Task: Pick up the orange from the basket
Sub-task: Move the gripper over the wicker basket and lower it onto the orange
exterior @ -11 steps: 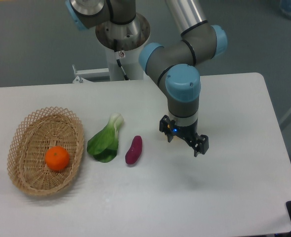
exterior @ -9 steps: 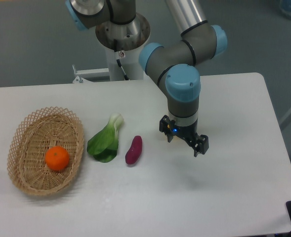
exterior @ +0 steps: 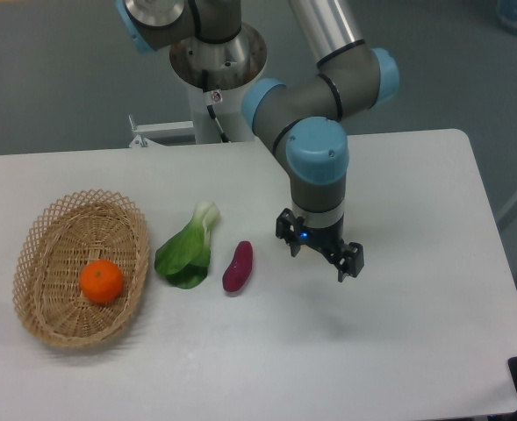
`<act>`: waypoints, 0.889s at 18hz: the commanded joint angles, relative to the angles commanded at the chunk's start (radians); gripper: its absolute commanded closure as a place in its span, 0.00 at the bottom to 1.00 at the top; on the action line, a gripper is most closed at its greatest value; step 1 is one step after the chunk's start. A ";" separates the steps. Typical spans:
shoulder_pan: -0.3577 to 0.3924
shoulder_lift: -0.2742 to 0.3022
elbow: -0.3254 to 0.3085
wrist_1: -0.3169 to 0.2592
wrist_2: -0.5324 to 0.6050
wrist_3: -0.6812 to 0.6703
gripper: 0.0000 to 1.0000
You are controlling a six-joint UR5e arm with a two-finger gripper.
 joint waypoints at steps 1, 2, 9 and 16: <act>-0.015 -0.005 0.002 0.009 -0.002 -0.040 0.00; -0.038 -0.006 0.006 0.009 -0.005 -0.071 0.00; -0.158 -0.006 0.041 0.008 0.003 -0.210 0.00; -0.288 -0.012 0.040 0.013 -0.025 -0.345 0.00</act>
